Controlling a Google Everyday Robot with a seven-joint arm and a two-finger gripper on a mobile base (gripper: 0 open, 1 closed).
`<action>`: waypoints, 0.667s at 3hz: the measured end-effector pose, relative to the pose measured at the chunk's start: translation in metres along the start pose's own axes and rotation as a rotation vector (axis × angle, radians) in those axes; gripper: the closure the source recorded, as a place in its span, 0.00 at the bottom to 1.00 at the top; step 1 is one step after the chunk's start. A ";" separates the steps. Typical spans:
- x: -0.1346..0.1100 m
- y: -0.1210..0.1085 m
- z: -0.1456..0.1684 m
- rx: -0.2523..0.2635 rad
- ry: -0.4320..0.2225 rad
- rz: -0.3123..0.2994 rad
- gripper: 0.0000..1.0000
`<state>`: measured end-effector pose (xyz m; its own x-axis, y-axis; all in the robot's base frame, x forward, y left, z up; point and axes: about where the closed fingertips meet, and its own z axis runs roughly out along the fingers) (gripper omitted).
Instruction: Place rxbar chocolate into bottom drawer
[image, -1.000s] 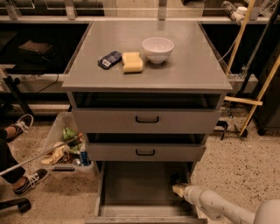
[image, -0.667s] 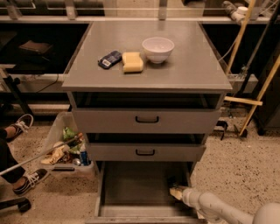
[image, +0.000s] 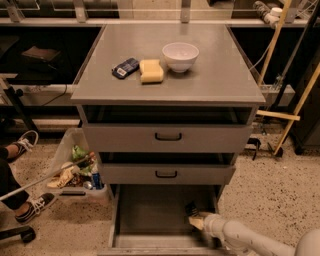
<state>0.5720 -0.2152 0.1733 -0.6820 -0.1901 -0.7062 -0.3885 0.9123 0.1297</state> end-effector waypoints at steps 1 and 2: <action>0.008 0.048 -0.010 -0.067 0.023 -0.059 1.00; 0.009 0.050 -0.009 -0.070 0.024 -0.058 1.00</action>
Offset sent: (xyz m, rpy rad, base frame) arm -0.0219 0.0344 0.0125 -0.0099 -0.0037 0.0875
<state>0.5407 -0.1750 0.1798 -0.6719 -0.2511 -0.6968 -0.4693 0.8721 0.1383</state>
